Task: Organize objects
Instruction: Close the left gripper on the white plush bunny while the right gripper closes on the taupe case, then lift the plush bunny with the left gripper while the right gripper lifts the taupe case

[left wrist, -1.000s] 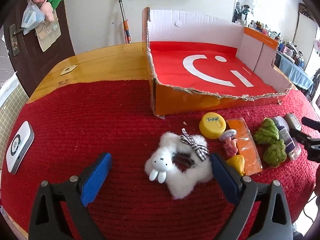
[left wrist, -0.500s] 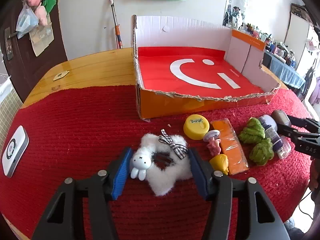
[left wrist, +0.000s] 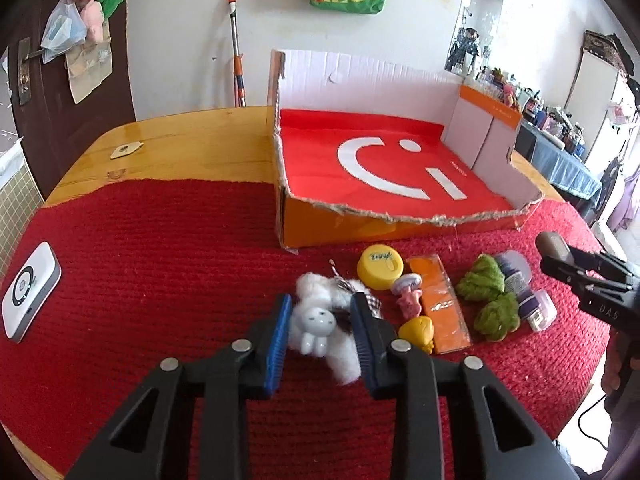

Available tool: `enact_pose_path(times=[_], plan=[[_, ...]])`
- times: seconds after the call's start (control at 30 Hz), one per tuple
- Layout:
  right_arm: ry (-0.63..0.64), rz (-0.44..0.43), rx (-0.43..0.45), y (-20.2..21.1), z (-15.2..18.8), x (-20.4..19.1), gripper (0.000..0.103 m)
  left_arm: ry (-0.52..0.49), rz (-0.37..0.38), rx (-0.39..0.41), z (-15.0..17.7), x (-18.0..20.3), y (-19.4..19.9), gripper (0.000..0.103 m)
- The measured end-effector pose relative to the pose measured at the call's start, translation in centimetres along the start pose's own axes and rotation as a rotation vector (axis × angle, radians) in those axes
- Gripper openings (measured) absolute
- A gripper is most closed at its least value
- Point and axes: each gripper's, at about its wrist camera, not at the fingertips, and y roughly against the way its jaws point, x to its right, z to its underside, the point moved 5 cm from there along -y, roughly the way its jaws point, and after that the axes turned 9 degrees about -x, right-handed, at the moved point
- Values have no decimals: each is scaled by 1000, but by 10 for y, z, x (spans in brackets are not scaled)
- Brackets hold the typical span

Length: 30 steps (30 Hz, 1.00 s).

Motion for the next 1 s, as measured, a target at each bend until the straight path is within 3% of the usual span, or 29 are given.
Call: enact_pose_path(times=[0.13,0.2,1.0], plan=[[-11,-10,-8,0,1,1,52,17,13,-7,-1,-4,-1,26],[-15,-14,-10,-1,2,2,52,18,14,-13,0,-4,-1,18],[-1,-19,4,3,5,1,52,9,24,0,4,-3,7,18]])
